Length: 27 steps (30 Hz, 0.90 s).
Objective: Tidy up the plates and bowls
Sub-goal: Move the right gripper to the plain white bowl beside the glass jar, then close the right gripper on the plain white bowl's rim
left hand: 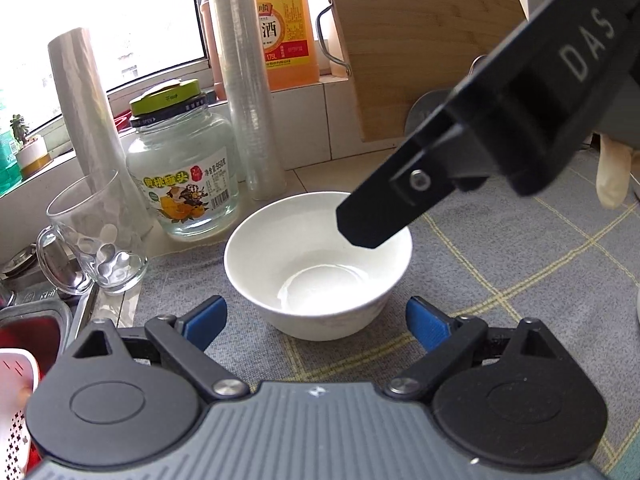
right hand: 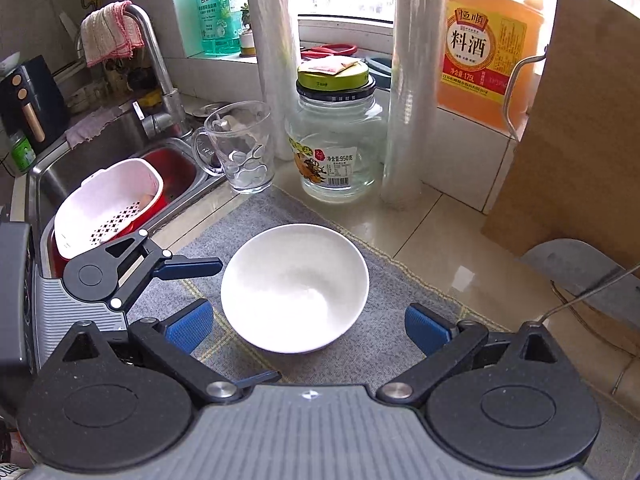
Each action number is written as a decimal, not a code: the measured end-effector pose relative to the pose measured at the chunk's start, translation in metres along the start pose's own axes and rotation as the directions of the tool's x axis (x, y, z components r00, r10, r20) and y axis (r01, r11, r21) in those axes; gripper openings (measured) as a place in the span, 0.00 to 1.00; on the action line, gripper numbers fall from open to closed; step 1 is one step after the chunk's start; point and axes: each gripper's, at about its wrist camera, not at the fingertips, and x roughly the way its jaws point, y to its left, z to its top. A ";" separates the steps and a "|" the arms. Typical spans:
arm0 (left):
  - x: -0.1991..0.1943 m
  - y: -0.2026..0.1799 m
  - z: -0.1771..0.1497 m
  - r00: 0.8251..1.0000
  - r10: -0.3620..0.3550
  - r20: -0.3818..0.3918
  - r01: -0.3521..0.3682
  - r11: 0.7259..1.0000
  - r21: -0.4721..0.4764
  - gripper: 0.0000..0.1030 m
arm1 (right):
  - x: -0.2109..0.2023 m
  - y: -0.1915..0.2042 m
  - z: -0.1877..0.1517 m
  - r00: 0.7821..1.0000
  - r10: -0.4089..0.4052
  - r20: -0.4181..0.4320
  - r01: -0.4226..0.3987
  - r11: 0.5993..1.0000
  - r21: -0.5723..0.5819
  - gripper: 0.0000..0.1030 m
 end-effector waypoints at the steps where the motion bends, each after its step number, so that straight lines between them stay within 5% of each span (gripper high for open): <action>1: 0.001 0.000 0.000 1.000 0.002 0.003 -0.002 1.000 -0.002 0.93 | 0.004 0.000 0.002 1.000 0.008 -0.006 -0.008 1.000 -0.007 1.00; 17: 0.014 0.004 0.004 0.999 -0.026 0.030 0.026 1.000 -0.003 0.90 | 0.056 -0.019 0.027 0.992 0.095 -0.081 -0.096 0.995 -0.009 0.98; 27: 0.014 0.005 0.004 0.999 -0.031 0.032 0.031 0.999 -0.007 0.90 | 0.074 -0.022 0.028 0.985 0.129 -0.115 -0.131 0.991 -0.012 0.86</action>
